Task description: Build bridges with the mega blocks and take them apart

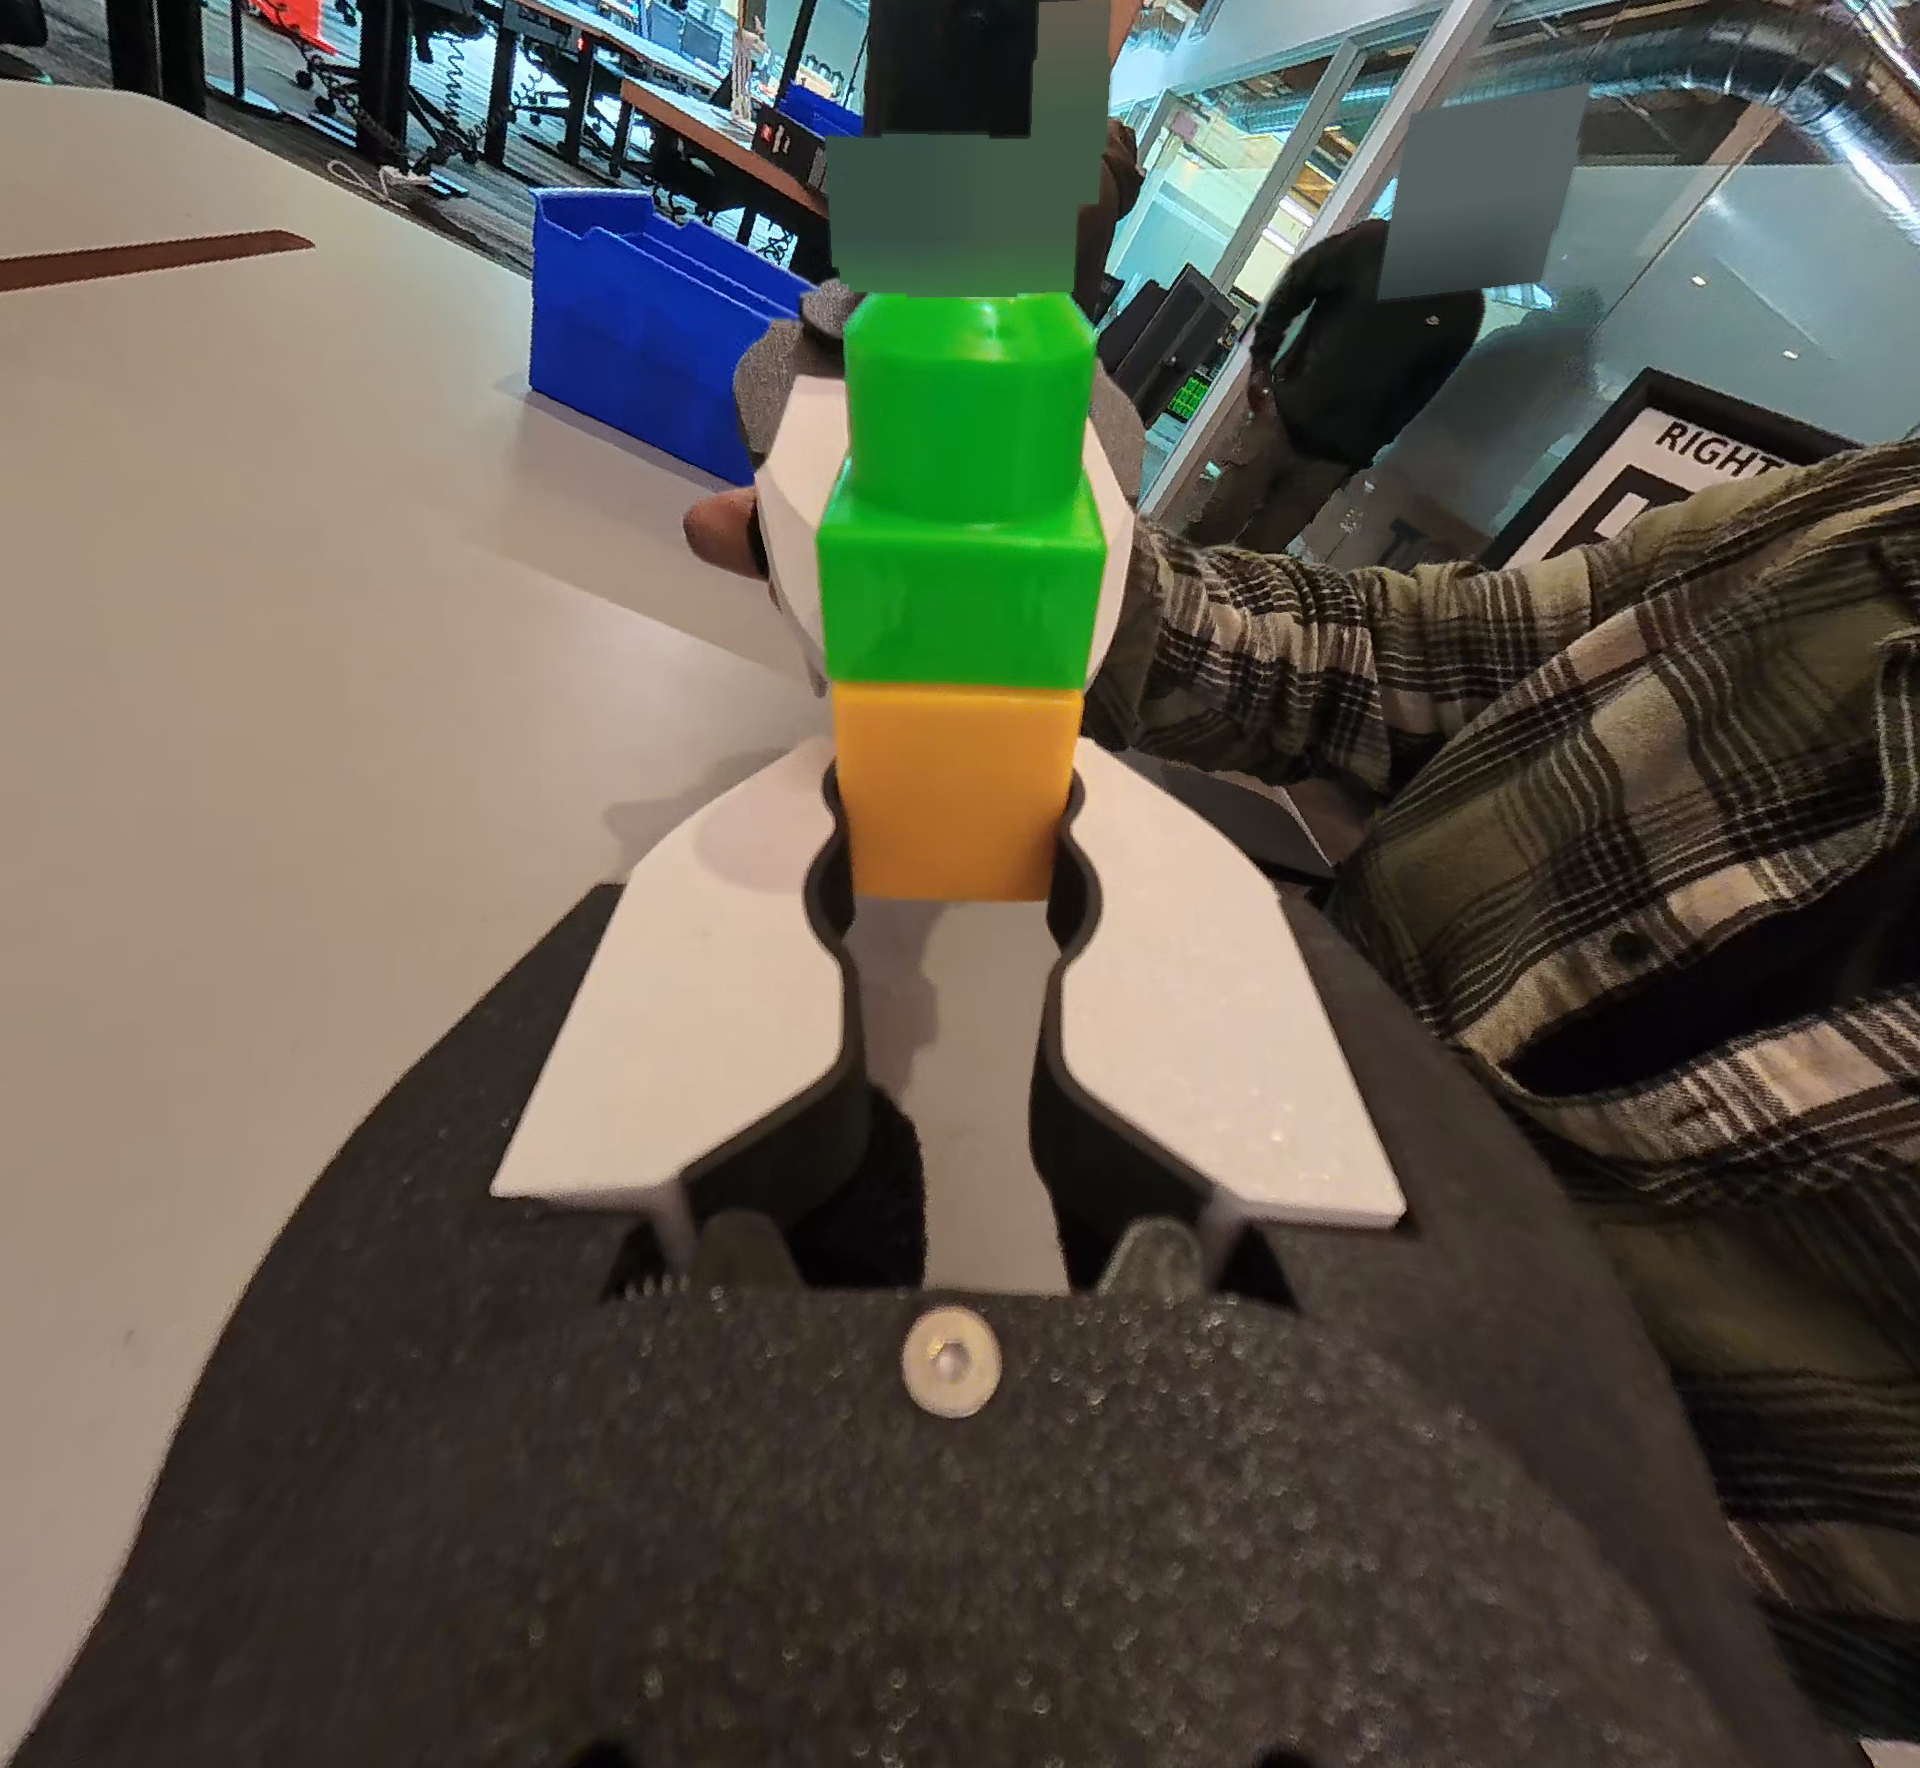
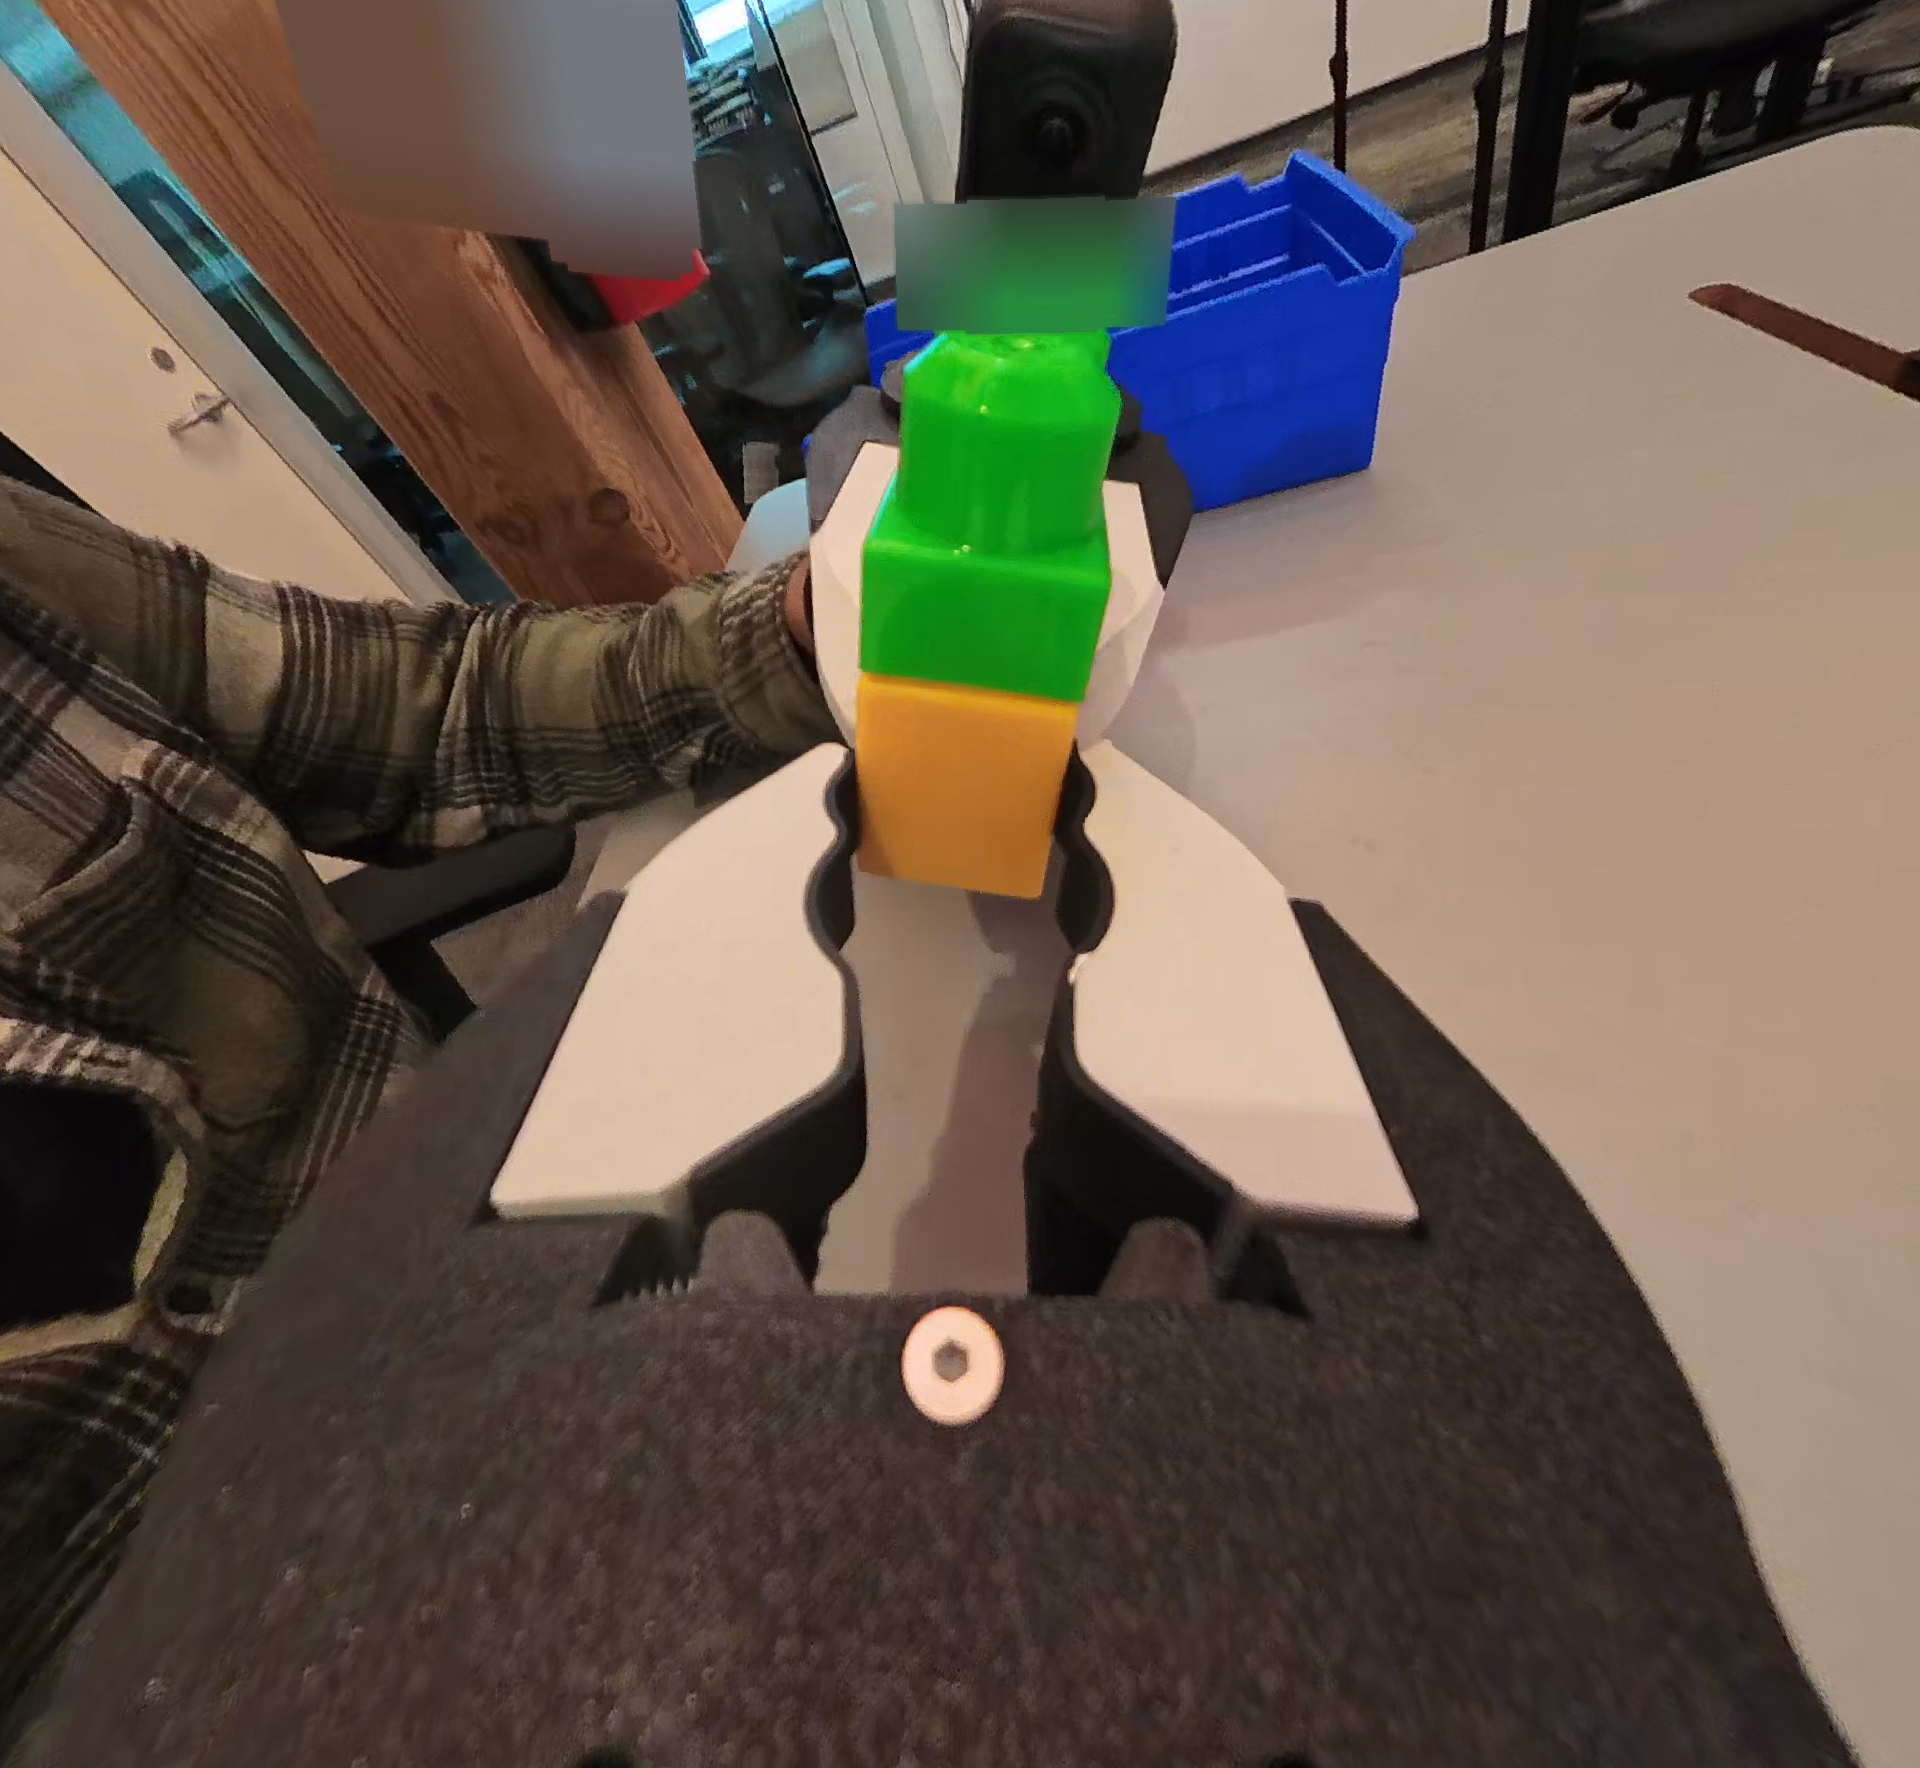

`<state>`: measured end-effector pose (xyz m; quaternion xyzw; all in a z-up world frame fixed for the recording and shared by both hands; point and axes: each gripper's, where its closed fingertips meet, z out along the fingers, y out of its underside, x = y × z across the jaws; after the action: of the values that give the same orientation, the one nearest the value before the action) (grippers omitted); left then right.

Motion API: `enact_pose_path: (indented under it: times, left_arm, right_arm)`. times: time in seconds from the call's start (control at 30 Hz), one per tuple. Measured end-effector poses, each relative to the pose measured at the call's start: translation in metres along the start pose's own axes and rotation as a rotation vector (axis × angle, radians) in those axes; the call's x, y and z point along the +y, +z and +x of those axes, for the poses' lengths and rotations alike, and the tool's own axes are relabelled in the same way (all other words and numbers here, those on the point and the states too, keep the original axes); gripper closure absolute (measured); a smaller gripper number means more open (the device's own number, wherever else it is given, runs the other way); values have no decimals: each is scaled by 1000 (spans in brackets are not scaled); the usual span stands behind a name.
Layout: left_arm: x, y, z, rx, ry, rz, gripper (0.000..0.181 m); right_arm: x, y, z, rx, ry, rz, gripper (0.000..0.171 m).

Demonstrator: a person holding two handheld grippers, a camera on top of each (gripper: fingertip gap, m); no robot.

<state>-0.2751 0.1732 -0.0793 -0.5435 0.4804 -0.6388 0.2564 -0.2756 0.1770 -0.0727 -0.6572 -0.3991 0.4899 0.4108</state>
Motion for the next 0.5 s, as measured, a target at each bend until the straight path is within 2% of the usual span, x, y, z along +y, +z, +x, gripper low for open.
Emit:
enact_pose_path:
  times: [0.13,0.33,0.5]
  left_arm:
    - [-7,0,0,24,-43,52,146]
    - [-9,5,10,96,-109,57,146]
    - [-7,13,12,121,-179,47,146]
  right_arm:
    - [-6,-3,1,15,-84,12,132]
    - [-23,-44,11,275,-583,-141,81]
    - [-26,-45,10,359,-859,-278,55]
